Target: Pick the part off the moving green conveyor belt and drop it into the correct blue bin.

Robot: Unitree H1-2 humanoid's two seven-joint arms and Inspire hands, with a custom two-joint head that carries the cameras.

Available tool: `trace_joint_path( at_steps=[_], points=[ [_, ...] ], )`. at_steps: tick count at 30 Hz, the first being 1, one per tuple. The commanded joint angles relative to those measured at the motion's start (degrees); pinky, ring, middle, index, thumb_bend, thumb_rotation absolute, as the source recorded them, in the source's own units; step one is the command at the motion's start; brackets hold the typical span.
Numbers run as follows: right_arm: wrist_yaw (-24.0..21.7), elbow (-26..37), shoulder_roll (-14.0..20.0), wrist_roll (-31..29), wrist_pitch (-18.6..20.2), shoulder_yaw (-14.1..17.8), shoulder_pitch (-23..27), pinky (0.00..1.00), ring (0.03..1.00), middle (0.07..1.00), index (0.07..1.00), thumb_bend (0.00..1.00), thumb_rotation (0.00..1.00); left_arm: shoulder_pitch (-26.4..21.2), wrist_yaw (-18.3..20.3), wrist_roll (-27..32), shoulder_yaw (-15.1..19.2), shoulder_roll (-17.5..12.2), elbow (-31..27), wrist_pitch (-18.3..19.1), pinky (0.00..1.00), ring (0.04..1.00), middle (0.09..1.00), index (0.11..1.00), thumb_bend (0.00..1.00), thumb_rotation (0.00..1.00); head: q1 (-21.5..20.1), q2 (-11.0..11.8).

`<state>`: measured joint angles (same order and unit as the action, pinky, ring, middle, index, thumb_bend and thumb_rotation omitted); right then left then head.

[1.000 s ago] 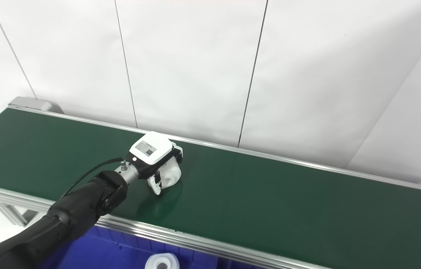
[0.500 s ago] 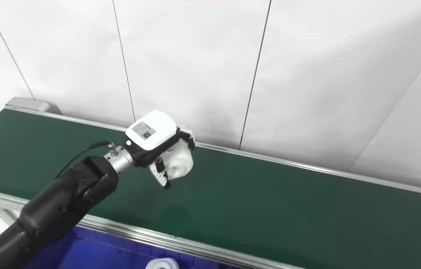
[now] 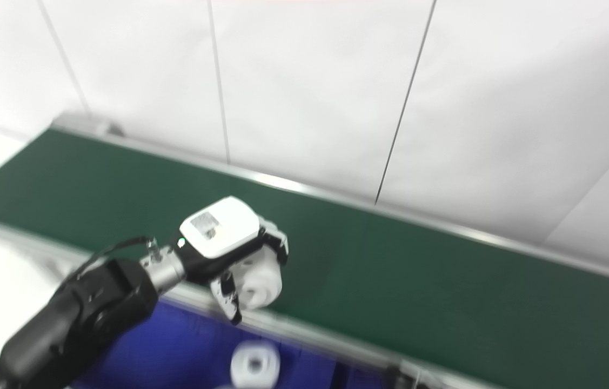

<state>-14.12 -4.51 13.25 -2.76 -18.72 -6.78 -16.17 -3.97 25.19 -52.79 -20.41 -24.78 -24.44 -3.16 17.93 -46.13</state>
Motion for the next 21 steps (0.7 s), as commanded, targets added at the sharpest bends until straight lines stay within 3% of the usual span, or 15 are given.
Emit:
trace_joint_path(
  at_steps=[1,4,8,15,21],
  points=[
    [-0.78,3.16,0.6,-1.64,2.24,0.49,-0.12,0.64,0.679,0.72,0.726,0.72,0.88,1.0,0.4,-0.24,0.0,0.75,-2.64,0.46,0.37,0.401,0.444,0.521,0.52,0.0,0.06,-0.17],
    [-1.01,5.08,1.11,-2.18,4.43,0.67,-0.17,0.64,0.675,0.713,0.72,0.71,0.87,4.41,0.0,-0.74,-1.35,1.74,-3.0,-1.42,0.39,0.434,0.469,0.505,0.52,0.0,0.57,-1.35],
    [-1.61,6.47,1.38,-2.98,6.66,0.77,0.0,0.64,0.679,0.715,0.718,0.71,0.85,7.54,-2.77,-2.13,-3.5,2.55,-1.22,-4.99,0.34,0.378,0.427,0.52,0.52,0.0,0.56,-1.85],
    [-1.94,6.8,1.05,-3.1,7.36,1.0,0.12,0.63,0.676,0.715,0.715,0.7,0.82,8.77,-5.42,-2.25,-4.53,3.17,2.42,-8.4,0.31,0.337,0.409,0.519,0.52,0.0,0.16,-2.13],
    [-1.99,7.03,0.84,-3.13,7.78,0.89,0.09,0.63,0.676,0.715,0.715,0.71,0.82,8.96,-5.66,-2.17,-4.27,3.63,3.73,-8.94,0.3,0.33,0.408,0.52,0.51,0.0,-0.17,-1.91]
  ],
)
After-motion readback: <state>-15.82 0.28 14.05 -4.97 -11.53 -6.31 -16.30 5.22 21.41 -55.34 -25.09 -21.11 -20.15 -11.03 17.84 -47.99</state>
